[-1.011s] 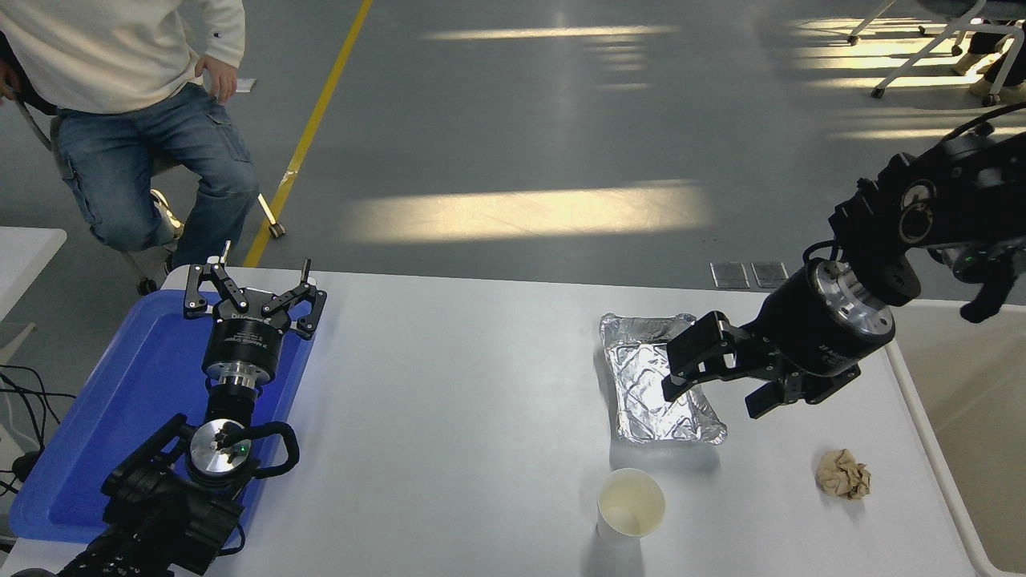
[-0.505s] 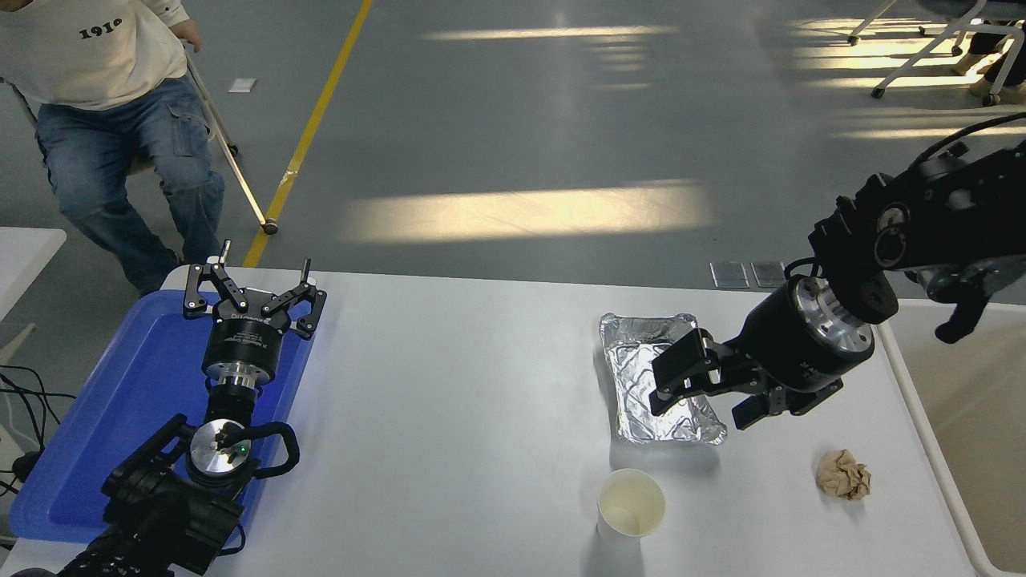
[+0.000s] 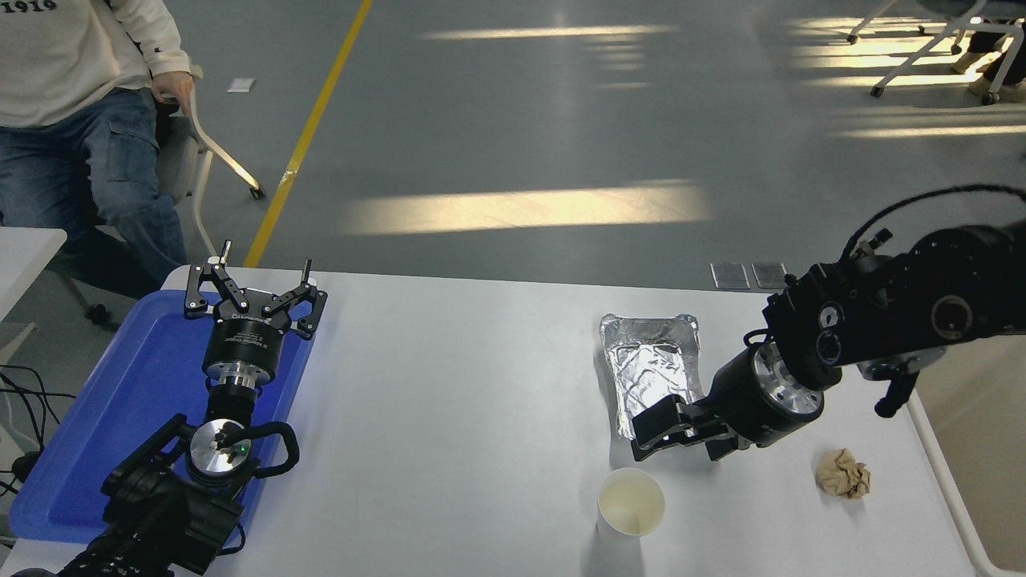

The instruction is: Pick up paper cup place in dustbin

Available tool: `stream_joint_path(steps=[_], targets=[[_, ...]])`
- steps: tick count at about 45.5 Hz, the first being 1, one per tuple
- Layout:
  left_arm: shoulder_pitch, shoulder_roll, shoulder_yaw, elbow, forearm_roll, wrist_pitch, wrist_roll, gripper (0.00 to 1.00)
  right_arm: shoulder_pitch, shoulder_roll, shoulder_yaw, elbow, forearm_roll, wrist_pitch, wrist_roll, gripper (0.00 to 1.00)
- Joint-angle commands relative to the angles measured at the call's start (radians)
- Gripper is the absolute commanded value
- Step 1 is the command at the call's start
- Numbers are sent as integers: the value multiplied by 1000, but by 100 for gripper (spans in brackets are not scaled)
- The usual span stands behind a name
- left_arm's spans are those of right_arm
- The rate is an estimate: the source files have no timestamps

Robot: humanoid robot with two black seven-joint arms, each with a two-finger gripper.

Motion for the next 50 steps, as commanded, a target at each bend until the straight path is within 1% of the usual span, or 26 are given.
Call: stream_joint_path(steps=[1, 11, 19, 29, 50], targets=[[0, 0, 0, 0, 0, 0, 0, 100, -140, 25, 45, -71, -53, -55, 4, 100], [0, 0, 0, 0, 0, 0, 0, 100, -231, 46, 75, -141, -58, -74, 4, 100], [0, 0, 0, 0, 0, 0, 0, 100, -281, 57, 77, -186, -98, -97, 4, 100], [0, 0, 0, 0, 0, 0, 0, 100, -307, 54, 77, -197, -121, -106, 4, 100], [0, 0, 0, 0, 0, 0, 0, 100, -357, 82, 75, -227, -122, -114, 4, 100]])
